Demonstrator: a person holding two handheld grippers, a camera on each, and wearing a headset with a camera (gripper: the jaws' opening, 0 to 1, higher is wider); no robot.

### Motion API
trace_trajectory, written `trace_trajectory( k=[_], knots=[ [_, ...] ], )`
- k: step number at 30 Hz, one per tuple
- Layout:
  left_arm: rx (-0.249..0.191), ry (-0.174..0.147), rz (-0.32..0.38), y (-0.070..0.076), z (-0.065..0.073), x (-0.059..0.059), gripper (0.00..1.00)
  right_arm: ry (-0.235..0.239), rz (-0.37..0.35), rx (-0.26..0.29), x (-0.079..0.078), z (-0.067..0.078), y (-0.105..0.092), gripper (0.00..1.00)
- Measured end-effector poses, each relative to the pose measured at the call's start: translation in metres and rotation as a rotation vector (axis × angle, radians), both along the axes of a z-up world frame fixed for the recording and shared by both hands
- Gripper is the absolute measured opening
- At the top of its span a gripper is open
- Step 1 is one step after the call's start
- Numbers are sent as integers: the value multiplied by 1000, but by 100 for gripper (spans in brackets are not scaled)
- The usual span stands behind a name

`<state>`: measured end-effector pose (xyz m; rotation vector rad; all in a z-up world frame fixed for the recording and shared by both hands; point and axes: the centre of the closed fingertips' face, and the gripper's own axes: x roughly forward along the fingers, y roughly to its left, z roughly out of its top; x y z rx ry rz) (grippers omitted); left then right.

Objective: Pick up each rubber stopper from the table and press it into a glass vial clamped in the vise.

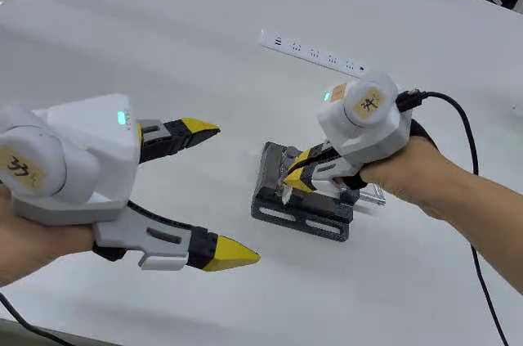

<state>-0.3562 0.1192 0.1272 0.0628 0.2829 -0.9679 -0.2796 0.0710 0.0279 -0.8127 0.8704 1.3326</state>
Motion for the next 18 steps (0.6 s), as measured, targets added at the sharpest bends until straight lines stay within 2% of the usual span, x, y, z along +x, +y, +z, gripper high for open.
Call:
trace_trajectory(
  k=[3, 9, 18],
  knots=[
    [10, 0, 3, 2, 0, 0, 90, -24, 0, -1, 2, 3, -4, 4],
    [31, 2, -3, 2, -3, -4, 93, -45, -51, 62, 2, 18, -14, 8],
    [42, 4, -9, 0, -4, -7, 97, -52, -145, 152, -4, 33, -43, 20]
  ],
)
